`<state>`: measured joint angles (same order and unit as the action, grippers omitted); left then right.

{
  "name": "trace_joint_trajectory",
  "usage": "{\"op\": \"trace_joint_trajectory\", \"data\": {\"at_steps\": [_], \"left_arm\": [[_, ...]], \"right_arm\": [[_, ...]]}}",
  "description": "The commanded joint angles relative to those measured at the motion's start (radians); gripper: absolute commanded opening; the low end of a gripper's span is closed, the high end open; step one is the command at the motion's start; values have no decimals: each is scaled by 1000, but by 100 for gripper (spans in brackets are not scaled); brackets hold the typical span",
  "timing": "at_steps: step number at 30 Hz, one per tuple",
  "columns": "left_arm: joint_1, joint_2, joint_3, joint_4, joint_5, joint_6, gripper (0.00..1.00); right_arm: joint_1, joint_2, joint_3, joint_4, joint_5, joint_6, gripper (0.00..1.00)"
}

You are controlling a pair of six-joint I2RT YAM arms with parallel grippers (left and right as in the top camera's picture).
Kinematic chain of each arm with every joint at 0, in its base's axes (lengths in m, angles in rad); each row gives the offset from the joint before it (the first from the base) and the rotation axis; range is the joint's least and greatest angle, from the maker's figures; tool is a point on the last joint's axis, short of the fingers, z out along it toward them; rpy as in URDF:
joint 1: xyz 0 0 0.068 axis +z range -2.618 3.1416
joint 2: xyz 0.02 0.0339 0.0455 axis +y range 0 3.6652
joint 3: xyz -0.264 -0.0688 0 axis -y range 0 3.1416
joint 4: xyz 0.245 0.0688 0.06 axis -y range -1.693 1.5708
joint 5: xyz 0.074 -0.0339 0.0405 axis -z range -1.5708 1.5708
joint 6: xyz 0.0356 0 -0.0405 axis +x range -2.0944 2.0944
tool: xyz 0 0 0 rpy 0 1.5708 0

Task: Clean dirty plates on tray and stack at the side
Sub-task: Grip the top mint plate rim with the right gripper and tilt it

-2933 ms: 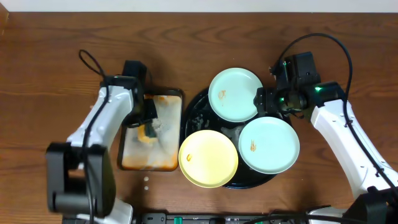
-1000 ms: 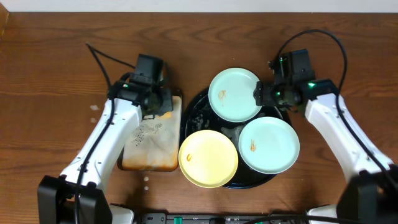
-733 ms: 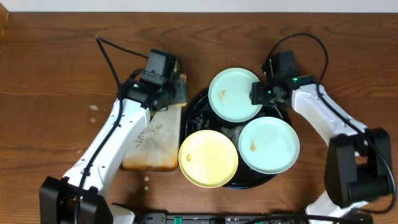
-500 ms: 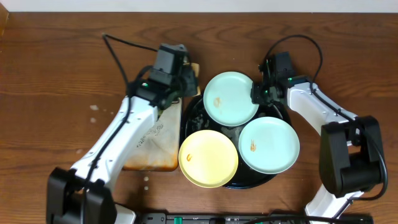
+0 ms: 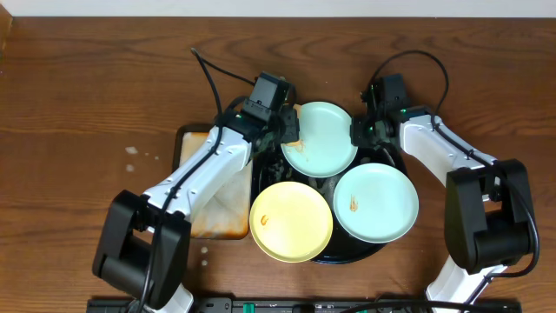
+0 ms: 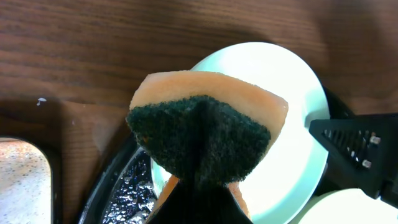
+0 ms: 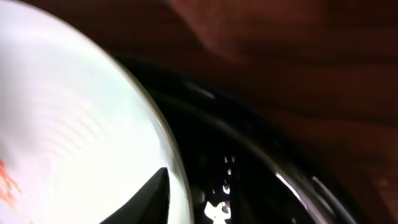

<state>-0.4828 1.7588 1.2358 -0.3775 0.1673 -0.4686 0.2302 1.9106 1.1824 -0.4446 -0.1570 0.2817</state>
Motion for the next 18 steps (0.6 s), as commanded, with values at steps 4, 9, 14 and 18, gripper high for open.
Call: {"op": "trace_joint_trajectory", "data": {"at_steps": [4, 9, 14, 18], "left_arm": [[-37, 7, 25, 21, 5, -17, 7], [-56, 20, 25, 20, 5, -17, 8], [-58, 34, 25, 19, 5, -20, 8], [-63, 34, 25, 24, 5, -21, 8]], "right_arm": [[17, 26, -2, 61, -8, 9, 24], [18, 75, -2, 71, -8, 10, 22], [15, 94, -2, 52, -4, 10, 2], [11, 80, -2, 27, 15, 41, 1]]}}
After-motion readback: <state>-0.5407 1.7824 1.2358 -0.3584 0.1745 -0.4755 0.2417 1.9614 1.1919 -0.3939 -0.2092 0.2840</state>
